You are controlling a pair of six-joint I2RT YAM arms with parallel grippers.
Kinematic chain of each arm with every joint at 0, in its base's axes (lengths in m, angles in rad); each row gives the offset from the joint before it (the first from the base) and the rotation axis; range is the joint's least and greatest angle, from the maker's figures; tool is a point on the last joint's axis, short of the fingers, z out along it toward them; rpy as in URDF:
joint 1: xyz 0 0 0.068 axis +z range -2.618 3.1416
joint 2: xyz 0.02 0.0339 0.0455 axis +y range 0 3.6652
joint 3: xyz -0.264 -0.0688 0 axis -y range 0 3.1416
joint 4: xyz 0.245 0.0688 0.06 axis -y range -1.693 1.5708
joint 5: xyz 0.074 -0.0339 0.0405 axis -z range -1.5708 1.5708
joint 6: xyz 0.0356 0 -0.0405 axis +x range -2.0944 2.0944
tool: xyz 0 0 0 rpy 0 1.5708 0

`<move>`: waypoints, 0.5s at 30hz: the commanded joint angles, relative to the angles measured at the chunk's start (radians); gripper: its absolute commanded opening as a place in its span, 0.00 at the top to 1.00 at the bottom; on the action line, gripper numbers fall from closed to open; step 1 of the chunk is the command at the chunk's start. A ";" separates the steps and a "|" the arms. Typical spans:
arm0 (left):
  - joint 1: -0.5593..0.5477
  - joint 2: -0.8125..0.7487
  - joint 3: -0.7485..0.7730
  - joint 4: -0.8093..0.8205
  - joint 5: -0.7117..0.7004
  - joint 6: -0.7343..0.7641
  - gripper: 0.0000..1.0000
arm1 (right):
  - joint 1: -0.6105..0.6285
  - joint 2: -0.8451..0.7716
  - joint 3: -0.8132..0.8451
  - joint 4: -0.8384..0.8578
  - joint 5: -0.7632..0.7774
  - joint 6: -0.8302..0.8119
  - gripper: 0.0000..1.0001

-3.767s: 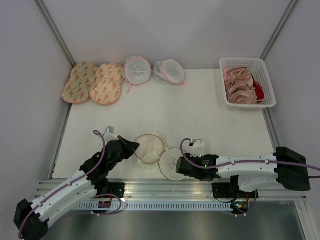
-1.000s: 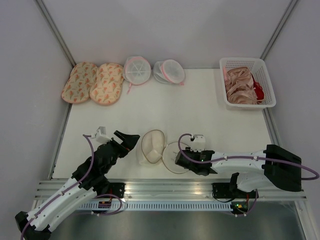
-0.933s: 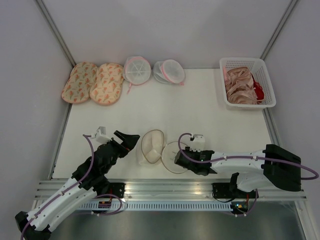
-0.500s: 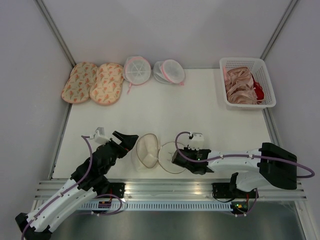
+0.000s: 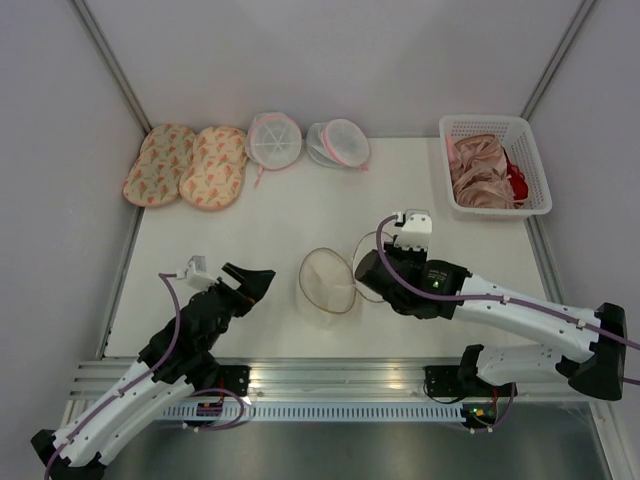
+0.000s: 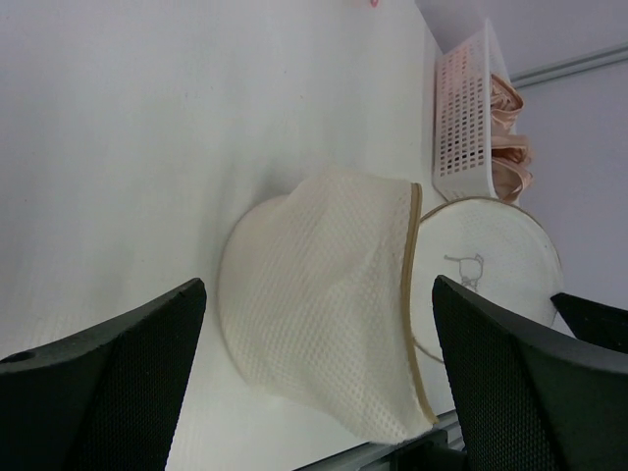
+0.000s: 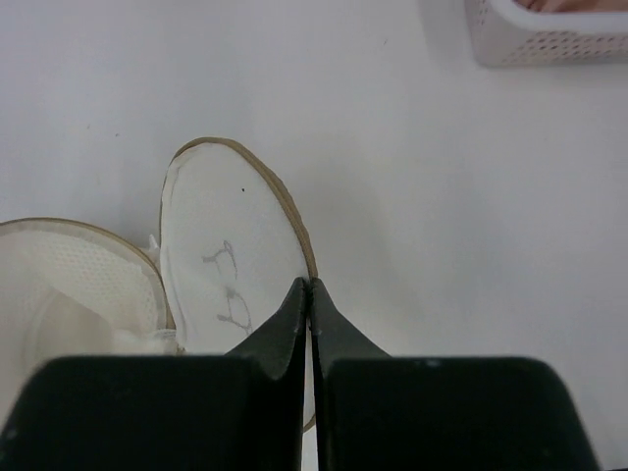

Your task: Unzip the laundry bag and remove the bra

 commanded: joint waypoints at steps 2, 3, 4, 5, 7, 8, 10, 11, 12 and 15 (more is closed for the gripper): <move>-0.002 -0.030 0.052 -0.040 -0.033 0.036 0.00 | -0.037 0.070 0.140 -0.035 0.138 -0.222 1.00; -0.002 -0.038 0.056 -0.060 -0.036 0.036 0.00 | -0.043 0.085 0.168 -0.044 0.185 -0.273 1.00; -0.002 -0.058 0.056 -0.067 -0.042 0.036 0.00 | -0.052 0.114 0.221 -0.049 0.207 -0.297 1.00; -0.002 -0.067 0.056 -0.074 -0.047 0.036 0.00 | -0.058 0.128 0.245 -0.037 0.218 -0.337 1.00; -0.002 -0.098 0.053 -0.099 -0.054 0.030 0.00 | -0.074 0.185 0.304 -0.023 0.216 -0.420 1.00; -0.001 -0.107 0.055 -0.105 -0.056 0.028 0.00 | -0.074 0.205 0.318 0.009 0.200 -0.449 1.00; -0.002 -0.122 0.056 -0.129 -0.062 0.025 0.01 | -0.072 0.280 0.349 0.043 0.150 -0.509 0.99; -0.002 -0.136 0.058 -0.140 -0.065 0.024 0.00 | -0.072 0.311 0.357 0.069 0.143 -0.528 1.00; -0.002 -0.142 0.061 -0.149 -0.067 0.024 0.00 | -0.072 0.373 0.368 0.081 0.137 -0.541 1.00; -0.002 -0.168 0.070 -0.188 -0.076 0.020 0.00 | -0.055 0.502 0.406 0.134 0.149 -0.595 1.00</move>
